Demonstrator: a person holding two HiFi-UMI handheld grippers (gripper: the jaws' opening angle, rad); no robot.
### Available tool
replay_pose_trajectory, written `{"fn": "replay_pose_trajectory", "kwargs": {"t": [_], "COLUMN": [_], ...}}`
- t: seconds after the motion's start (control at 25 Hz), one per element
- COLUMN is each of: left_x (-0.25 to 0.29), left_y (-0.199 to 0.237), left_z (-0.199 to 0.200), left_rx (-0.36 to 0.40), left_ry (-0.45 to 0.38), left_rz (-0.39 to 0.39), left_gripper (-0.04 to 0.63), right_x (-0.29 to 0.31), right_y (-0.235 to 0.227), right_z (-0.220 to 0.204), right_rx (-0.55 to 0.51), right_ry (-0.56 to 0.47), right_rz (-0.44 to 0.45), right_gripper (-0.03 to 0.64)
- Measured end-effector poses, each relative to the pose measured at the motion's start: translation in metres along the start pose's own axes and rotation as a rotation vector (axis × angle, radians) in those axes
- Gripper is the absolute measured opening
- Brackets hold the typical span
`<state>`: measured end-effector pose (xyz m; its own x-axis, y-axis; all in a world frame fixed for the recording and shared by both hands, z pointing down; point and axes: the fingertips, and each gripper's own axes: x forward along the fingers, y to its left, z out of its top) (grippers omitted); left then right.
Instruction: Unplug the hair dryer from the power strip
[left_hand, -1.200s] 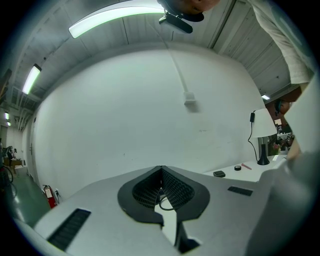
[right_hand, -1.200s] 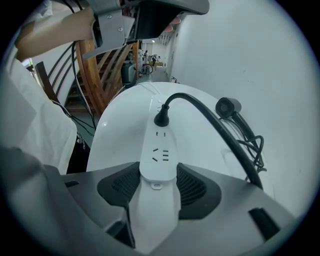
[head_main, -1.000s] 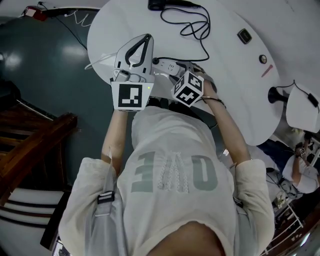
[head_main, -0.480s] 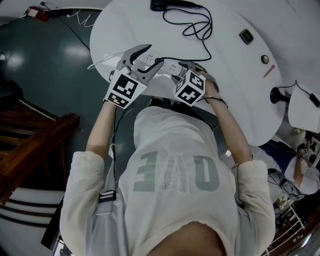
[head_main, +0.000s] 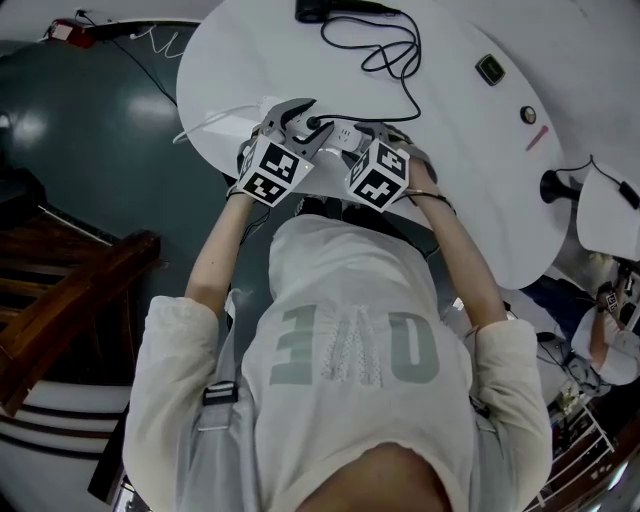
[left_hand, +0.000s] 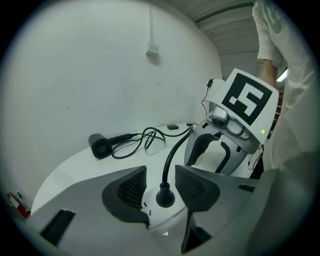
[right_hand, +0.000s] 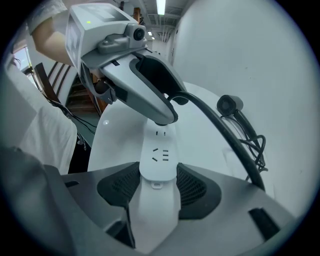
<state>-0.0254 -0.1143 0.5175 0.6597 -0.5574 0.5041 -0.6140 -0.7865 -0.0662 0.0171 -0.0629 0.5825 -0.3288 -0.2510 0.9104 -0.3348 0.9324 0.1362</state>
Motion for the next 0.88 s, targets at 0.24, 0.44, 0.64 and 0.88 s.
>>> {"fn": "replay_pose_trajectory", "kwargs": {"t": [0.24,0.44,0.64,0.88], "left_x": [0.008,0.006,0.007,0.005], "left_y": [-0.005,-0.002,0.002,0.005], "left_z": [-0.011,-0.01,-0.007,0.002], "left_rx": [-0.01,-0.084,-0.21,-0.053], "left_ry": [0.022,-0.014,-0.03,-0.047], "left_rz": [-0.003,-0.012,-0.042,0.033], "left_gripper": [0.081,0.06,0.055,0.052], "right_x": [0.0,0.0,0.0,0.002], "right_y": [-0.001,0.0,-0.002,-0.007], "right_z": [0.001,0.001,0.0,0.003], "right_rx": [0.0,0.001,-0.005,0.012], "right_ry": [-0.001,0.008,0.029,0.043], "right_rz": [-0.001,-0.002,0.017,0.043], "right_gripper": [0.239,0.239,0.239,0.239]}}
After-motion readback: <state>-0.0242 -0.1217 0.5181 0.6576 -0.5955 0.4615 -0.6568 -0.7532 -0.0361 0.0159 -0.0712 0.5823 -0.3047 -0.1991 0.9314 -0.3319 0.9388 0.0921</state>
